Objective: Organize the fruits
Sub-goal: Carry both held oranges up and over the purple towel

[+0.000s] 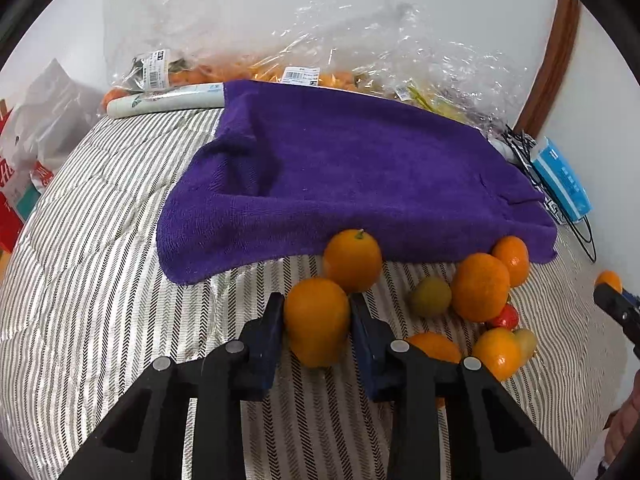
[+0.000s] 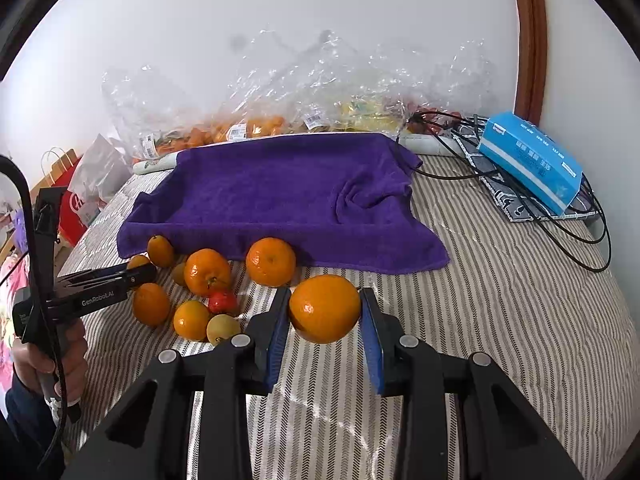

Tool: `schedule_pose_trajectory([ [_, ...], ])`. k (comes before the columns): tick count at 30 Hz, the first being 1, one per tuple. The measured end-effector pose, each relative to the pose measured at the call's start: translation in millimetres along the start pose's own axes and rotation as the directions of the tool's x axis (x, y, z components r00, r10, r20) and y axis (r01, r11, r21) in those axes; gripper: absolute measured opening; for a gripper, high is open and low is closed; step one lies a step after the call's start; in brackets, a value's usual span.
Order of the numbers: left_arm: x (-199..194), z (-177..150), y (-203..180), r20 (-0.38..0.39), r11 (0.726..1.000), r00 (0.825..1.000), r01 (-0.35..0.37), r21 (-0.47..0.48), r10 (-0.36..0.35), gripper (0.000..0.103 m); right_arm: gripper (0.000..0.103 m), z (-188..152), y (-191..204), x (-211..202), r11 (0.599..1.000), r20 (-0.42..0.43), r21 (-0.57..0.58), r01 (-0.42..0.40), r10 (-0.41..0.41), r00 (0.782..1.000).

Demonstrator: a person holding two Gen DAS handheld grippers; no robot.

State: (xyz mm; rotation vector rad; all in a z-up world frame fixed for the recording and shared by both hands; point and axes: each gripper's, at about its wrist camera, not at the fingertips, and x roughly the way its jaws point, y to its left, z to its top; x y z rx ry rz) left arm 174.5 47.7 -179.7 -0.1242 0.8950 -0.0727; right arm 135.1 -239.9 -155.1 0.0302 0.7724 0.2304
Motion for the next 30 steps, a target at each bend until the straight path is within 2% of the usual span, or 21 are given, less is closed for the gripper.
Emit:
schedule_pose_trajectory([
  [7,-20.3,4.4,3.6,0.024,0.999,0.999,0.031,-0.021,-0.031,0.031,0.034,8.5,-3.0,-5.3,1.000,0.020,-0.015,0.008,-0.008,1.000],
  [12,-41.0,18.7,1.4,0.047,0.999,0.998,0.039,-0.030,-0.038,0.031,0.034,21.0,-2.3,-9.2,0.999,0.042,-0.027,0.018,-0.017,0.999],
  [20,-53.2,33.4,1.1,0.065,0.996,0.996,0.067,-0.051,-0.063,0.031,0.034,45.0,2.1,-11.6,0.999,0.076,-0.037,0.013,-0.011,0.997],
  [24,-60.4,46.4,-0.2,0.082,0.994,0.993,0.089,-0.058,-0.084,0.031,0.034,57.2,4.3,-10.6,0.999,0.086,-0.036,0.003,0.000,0.996],
  [30,-73.4,76.5,-3.7,0.138,0.996,0.988,0.079,-0.047,-0.071,0.031,0.034,81.9,8.2,-10.9,0.999,0.122,-0.041,-0.004,0.009,0.993],
])
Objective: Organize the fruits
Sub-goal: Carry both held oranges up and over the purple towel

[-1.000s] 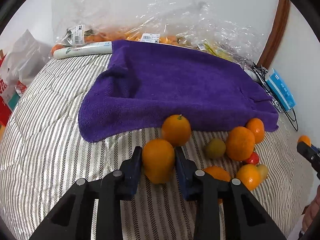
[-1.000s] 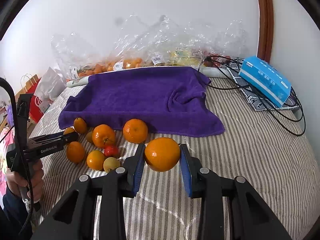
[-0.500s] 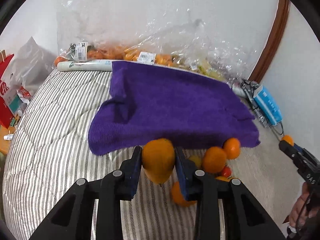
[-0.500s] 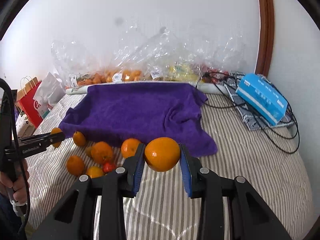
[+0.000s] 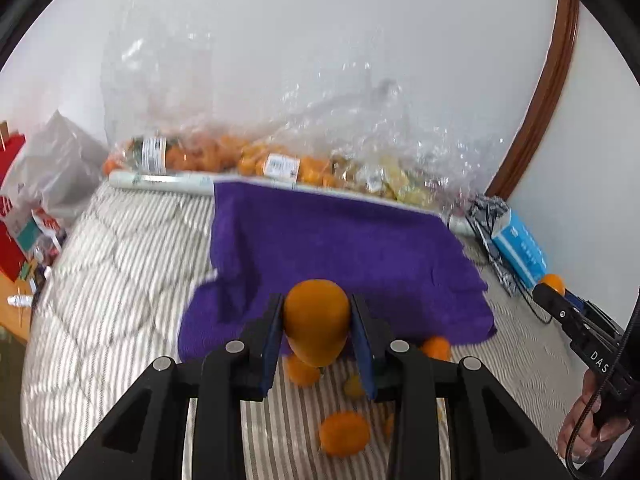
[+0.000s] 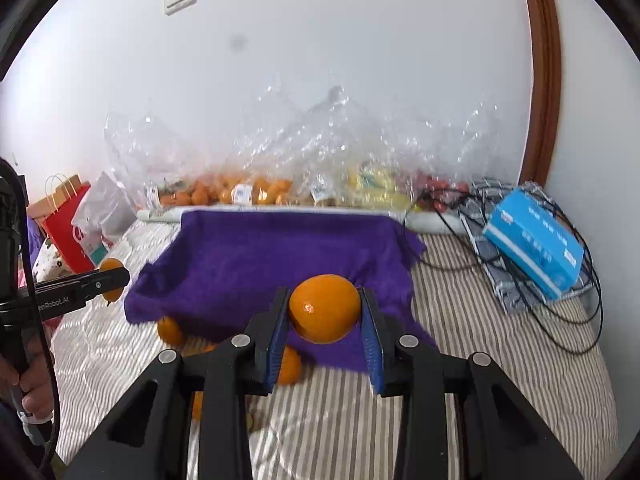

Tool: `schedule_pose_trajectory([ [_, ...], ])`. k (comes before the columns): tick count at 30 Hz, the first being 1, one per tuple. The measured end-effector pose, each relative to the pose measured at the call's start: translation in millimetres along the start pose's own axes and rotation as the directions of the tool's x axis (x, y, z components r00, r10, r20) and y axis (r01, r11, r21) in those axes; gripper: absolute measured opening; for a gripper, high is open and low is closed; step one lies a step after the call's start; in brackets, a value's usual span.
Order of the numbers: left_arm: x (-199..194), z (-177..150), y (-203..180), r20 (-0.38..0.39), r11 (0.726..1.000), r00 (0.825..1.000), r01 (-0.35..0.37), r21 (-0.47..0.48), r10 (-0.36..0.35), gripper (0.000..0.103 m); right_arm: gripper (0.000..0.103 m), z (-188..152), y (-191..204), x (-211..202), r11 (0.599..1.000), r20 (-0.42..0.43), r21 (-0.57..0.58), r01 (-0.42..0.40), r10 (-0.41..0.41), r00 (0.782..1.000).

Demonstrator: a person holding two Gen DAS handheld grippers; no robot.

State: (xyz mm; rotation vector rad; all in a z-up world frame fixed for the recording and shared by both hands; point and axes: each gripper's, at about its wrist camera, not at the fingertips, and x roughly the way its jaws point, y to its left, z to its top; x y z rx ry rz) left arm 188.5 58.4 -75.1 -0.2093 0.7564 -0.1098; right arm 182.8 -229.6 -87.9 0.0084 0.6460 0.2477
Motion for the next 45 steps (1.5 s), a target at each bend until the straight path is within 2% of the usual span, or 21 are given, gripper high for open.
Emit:
schedule_pose_trajectory([
  [10,18.7,35.8,1.8,0.055,1.000,0.998,-0.025,0.009,0.024,0.031,0.034,38.2,3.2,32.6,1.000,0.024,0.007,-0.012,0.012,1.000],
  [19,68.6,47.0,7.5,0.011,1.000,1.000,0.000,-0.032,0.000,0.031,0.034,49.4,-0.6,84.6,0.999,-0.021,0.037,-0.014,0.015,1.000],
  [33,126.0,49.1,7.0,-0.068,0.999,0.998,-0.005,-0.044,0.002,0.031,0.034,43.0,-23.1,147.5,0.998,-0.108,0.068,0.004,0.003,0.994],
  [45,150.7,39.0,8.0,-0.128,0.999,0.992,-0.011,-0.039,0.006,0.031,0.034,29.8,-32.0,171.5,0.997,-0.178,0.075,0.016,-0.002,0.984],
])
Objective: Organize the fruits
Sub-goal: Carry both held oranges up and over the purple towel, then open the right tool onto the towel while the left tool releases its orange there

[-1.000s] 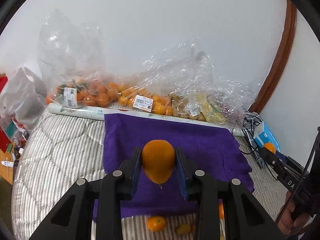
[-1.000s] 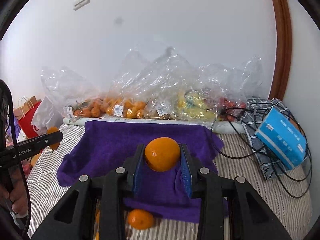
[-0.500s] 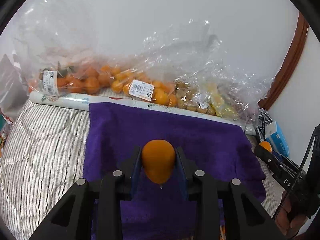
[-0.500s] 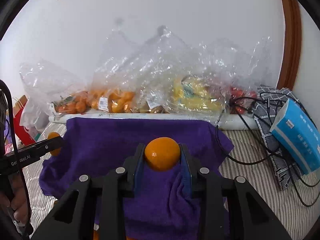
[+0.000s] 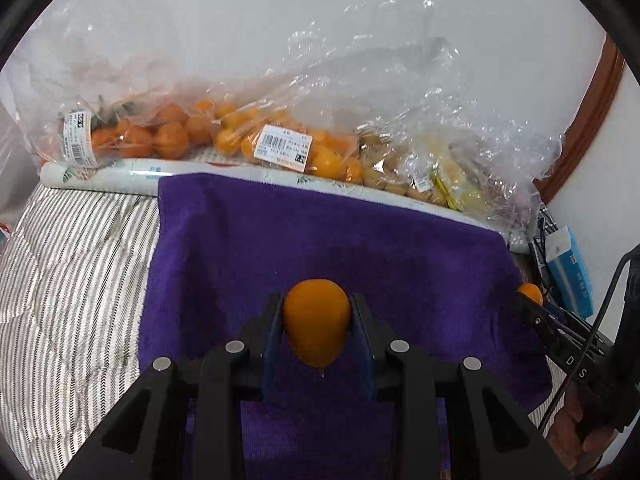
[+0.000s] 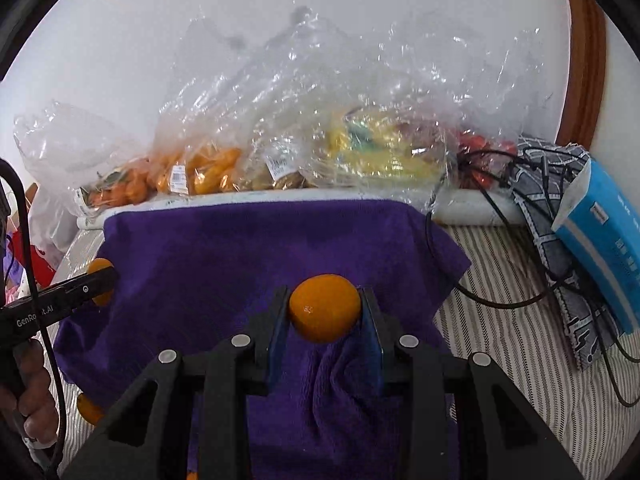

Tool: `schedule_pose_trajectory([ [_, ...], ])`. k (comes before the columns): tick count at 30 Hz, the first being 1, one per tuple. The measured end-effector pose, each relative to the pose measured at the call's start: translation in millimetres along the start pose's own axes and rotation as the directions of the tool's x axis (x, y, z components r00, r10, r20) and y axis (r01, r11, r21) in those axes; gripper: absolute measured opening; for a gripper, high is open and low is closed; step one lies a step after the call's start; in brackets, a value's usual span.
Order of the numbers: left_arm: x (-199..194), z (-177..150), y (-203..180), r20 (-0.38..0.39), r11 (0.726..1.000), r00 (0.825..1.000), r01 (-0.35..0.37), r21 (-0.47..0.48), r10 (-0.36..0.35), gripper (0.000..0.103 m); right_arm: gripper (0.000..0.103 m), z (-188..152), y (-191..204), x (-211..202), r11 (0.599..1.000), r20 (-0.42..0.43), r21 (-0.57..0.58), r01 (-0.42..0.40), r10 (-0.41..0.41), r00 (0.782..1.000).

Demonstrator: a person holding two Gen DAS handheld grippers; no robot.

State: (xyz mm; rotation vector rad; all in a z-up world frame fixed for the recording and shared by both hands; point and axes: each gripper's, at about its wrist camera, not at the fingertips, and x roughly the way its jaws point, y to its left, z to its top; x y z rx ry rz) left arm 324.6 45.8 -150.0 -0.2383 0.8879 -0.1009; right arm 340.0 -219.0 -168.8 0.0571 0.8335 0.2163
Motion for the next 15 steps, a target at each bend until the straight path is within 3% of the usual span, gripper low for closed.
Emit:
schedule_pose_trajectory([
  [15,13.6,-5.0,-2.0,-0.058,1.000,0.998,-0.008,0.013,0.009,0.031,0.034,-5.6,0.8,14.4,1.000,-0.047,-0.003,0.002,-0.002,0.999],
])
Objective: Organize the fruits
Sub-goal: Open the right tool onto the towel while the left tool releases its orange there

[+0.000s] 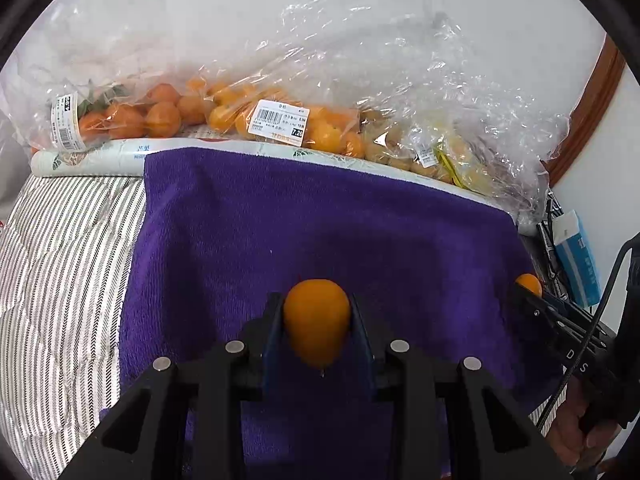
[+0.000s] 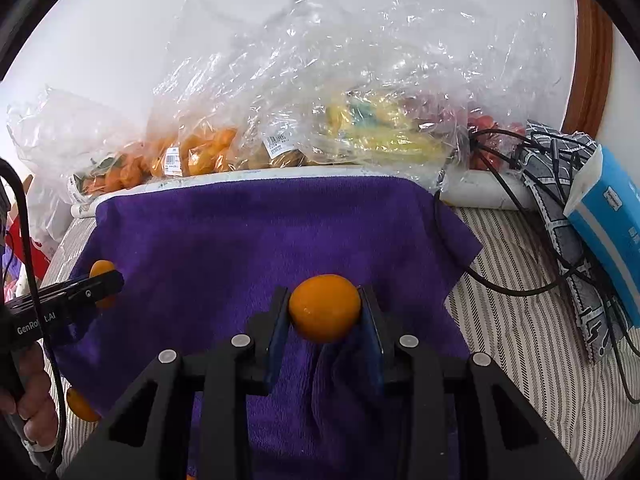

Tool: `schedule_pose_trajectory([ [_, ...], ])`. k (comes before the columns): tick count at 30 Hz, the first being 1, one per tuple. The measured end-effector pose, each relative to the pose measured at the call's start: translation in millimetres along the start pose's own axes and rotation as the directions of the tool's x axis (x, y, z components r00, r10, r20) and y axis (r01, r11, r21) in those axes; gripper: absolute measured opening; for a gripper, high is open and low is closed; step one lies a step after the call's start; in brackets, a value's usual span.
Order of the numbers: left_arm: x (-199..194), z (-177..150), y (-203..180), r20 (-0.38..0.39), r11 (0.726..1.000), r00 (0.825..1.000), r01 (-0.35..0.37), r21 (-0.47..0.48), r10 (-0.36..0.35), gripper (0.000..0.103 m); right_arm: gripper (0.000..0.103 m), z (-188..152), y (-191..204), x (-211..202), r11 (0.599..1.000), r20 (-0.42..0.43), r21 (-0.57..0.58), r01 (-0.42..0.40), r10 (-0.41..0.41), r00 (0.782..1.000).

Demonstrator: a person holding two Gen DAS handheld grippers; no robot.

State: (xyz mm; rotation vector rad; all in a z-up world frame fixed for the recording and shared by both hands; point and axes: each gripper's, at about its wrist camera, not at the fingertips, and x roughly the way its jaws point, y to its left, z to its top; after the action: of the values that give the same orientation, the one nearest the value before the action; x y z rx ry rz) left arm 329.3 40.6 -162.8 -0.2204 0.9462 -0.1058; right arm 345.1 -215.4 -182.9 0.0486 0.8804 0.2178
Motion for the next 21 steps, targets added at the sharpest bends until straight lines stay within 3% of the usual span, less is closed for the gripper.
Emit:
schedule_pose_trajectory([
  [10,0.8,0.3,-0.6,-0.014,1.000,1.000,0.000,0.002,0.000,0.031,0.035,-0.1,2.4,6.3,1.000,-0.017,0.001,-0.001,0.001,1.000],
  [12,-3.1,1.1,-2.1,-0.019,1.000,1.000,0.010,0.003,-0.010,0.034,0.035,-0.1,2.3,4.7,1.000,-0.016,0.006,-0.010,0.010,1.000],
  [14,-9.8,2.1,-4.0,-0.010,1.000,1.000,0.020,0.004,-0.020,0.044,0.036,1.0,2.8,-0.4,1.000,-0.004,0.010,-0.005,0.005,1.000],
  [16,-21.7,3.5,-8.0,0.017,1.000,1.000,0.016,0.017,-0.017,0.052,0.041,3.8,5.6,-8.9,1.000,0.011,0.004,-0.002,0.002,1.000],
  [18,-33.2,3.7,-12.0,0.037,0.999,0.999,0.017,0.033,-0.018,0.057,0.062,5.5,7.3,-18.9,1.000,0.020,-0.005,0.001,-0.001,1.000],
  [21,-50.9,-0.1,-19.0,0.056,0.998,0.998,0.017,0.060,-0.020,0.064,0.073,8.1,12.8,-36.2,0.999,0.034,-0.025,0.025,-0.024,0.999],
])
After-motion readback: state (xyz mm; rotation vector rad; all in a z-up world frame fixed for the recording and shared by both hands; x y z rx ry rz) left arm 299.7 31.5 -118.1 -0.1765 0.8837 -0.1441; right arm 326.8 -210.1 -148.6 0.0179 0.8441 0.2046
